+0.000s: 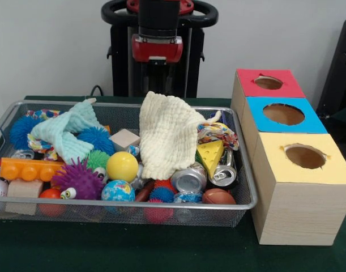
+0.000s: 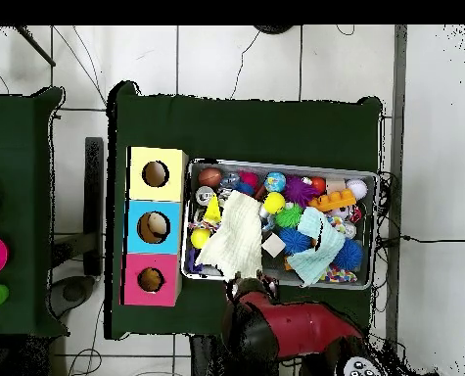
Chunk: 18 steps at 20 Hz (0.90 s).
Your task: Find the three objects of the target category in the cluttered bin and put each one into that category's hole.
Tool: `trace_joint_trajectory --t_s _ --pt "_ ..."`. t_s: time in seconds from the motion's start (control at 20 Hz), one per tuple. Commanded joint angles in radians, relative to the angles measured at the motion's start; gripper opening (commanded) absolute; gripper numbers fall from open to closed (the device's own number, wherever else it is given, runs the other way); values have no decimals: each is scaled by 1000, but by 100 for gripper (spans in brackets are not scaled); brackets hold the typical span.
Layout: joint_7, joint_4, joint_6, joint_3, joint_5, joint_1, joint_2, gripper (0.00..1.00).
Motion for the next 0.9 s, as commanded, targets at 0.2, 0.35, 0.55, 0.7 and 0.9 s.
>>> trace_joint_trajectory --t_s 0.2,0.35,0.55,0.7,0.9 --pt "285 71 -34 -95 161 123 11 100" --pt "276 59 27 -93 213 179 -25 100" --pt "258 23 14 -93 254 203 16 100" --pt "246 2 -11 -87 274 201 51 100" --pt "219 -30 -1 -105 299 210 49 100"
